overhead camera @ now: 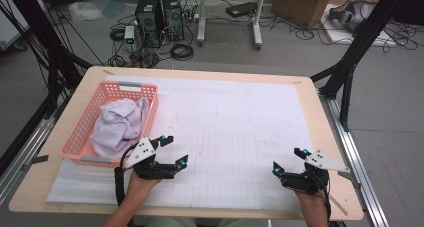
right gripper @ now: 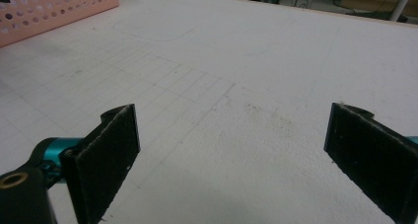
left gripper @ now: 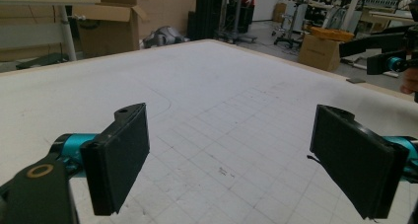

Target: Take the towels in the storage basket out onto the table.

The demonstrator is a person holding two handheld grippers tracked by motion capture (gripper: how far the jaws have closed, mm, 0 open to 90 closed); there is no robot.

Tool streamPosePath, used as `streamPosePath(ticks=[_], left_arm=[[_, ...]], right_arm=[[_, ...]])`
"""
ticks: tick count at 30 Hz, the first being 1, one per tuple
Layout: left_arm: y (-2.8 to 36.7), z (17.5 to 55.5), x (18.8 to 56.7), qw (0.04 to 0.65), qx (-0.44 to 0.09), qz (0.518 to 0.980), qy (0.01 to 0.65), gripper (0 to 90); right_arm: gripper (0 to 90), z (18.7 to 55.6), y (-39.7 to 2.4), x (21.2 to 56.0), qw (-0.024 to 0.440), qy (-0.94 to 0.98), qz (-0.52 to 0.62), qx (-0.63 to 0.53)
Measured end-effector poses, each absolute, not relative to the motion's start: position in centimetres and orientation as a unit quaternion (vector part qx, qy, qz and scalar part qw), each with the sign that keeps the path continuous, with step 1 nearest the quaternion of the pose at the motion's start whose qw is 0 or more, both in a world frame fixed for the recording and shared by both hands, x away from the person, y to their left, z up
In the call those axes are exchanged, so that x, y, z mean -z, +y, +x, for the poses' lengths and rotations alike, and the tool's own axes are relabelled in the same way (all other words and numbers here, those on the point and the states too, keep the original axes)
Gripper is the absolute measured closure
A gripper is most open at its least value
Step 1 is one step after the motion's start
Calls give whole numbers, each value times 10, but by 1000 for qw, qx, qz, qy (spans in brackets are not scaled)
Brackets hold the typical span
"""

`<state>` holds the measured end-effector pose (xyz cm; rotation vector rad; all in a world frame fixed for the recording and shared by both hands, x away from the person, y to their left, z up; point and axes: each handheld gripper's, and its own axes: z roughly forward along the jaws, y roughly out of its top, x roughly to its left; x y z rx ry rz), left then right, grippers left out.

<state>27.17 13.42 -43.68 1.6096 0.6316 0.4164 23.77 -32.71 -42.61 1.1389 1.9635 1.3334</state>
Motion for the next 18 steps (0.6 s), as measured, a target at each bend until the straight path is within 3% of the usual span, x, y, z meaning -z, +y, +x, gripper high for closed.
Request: streamPosePath(ticks=[18], left_arm=[[132,271,435,631,-175,700,284,154]], right_arm=[[54,240,-329,429,236,719,431,-491]])
